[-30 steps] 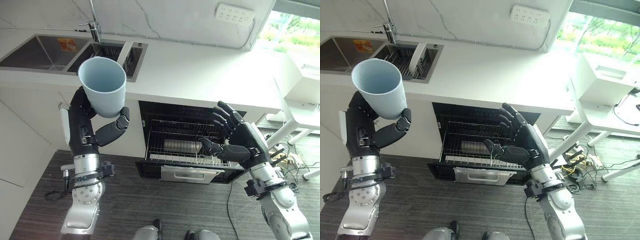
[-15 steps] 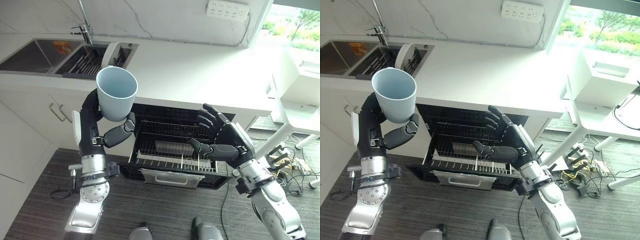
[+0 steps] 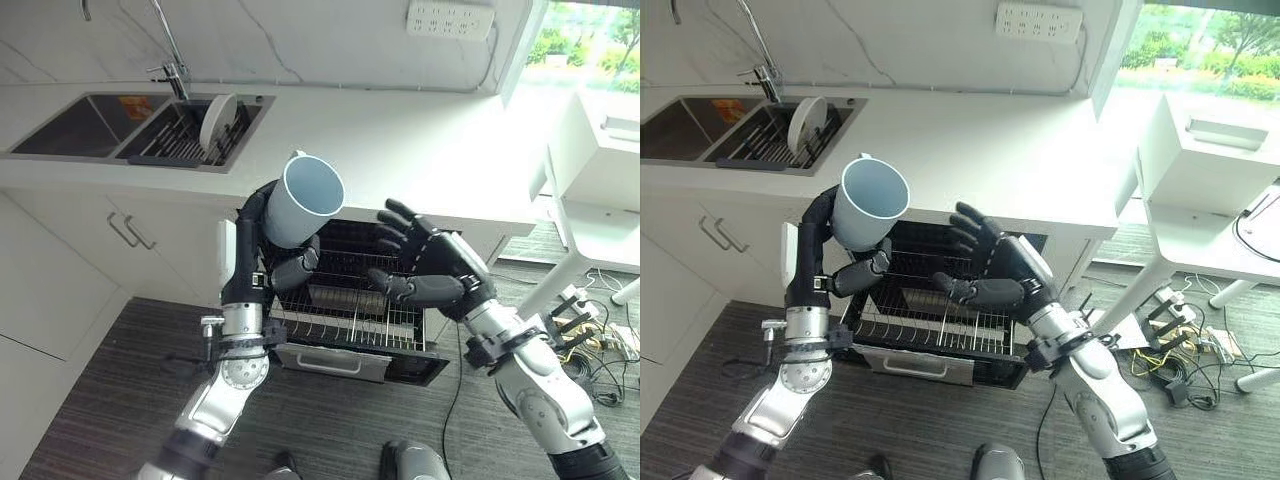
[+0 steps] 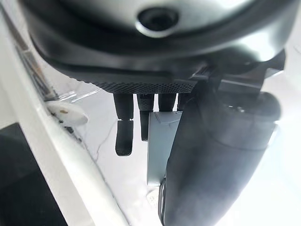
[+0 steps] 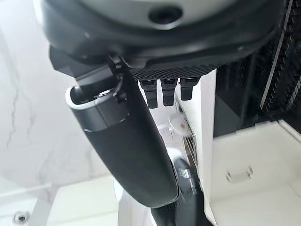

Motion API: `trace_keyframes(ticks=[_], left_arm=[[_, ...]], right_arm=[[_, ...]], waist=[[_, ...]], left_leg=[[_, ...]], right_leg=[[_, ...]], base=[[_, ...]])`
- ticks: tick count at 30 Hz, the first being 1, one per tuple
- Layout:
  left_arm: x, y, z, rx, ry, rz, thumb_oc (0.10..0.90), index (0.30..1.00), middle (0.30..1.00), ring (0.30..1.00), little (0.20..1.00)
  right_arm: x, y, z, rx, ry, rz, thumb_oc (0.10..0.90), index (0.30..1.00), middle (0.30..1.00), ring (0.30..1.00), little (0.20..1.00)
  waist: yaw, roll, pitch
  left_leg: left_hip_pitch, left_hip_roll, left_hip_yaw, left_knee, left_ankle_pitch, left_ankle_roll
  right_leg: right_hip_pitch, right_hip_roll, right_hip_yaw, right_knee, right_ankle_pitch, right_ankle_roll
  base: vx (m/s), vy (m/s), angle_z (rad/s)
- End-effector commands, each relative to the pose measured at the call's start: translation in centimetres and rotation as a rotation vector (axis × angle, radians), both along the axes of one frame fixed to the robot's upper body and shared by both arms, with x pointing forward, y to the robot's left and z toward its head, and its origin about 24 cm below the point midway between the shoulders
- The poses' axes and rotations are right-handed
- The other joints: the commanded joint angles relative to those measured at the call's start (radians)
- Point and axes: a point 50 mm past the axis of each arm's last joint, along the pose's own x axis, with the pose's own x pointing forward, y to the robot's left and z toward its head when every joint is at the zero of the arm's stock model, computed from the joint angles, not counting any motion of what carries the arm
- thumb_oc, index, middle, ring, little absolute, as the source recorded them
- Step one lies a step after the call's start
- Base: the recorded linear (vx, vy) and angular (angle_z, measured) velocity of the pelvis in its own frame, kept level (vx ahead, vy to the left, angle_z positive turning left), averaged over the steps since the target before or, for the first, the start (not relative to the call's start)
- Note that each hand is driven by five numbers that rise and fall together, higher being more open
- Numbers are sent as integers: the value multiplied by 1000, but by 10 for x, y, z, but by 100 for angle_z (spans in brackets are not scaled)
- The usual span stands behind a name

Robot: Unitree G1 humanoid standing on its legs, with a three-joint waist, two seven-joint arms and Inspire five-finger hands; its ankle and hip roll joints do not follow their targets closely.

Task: Place the dishes in the dishwasher.

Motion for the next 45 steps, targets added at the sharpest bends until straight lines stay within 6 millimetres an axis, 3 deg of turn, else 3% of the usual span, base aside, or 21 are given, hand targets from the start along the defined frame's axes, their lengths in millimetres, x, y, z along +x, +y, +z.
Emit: trace_keyframes(ticks=[1, 13, 26, 45], left_arm=[[0, -9, 46, 5, -282, -60, 400, 300, 300, 300, 300], [-1, -27, 39, 30, -374, -8, 400, 300, 300, 300, 300], [-3, -43, 36, 82, -378, -69, 400, 300, 300, 300, 300], [-5, -56, 31, 92, -327, -145, 400, 300, 300, 300, 300]], right_arm=[[4, 9, 52, 199, -223, 46, 800, 900, 900, 900, 900], [10, 22, 61, 345, -221, -18, 800, 900, 900, 900, 900], [17, 28, 68, 352, -217, -82, 800, 900, 900, 900, 900], [14, 49, 77, 328, -232, 45, 800, 900, 900, 900, 900]], waist=[[7, -25, -64], [25, -52, -63], [33, -58, -60], [48, -67, -58]], left_leg=[[39, 16, -47, 129, -255, 26], [60, -4, -58, 129, -286, 45], [71, -9, -60, 129, -295, 51], [75, -14, -68, 129, -297, 53]], right_leg=[[115, -15, 41, -190, 48, 122], [121, -39, 35, -190, 64, 140], [130, -42, 35, -190, 67, 145], [139, -47, 25, -190, 68, 150]], base=[[23, 23, 5], [3, 3, 1], [0, 0, 0], [1, 0, 0]])
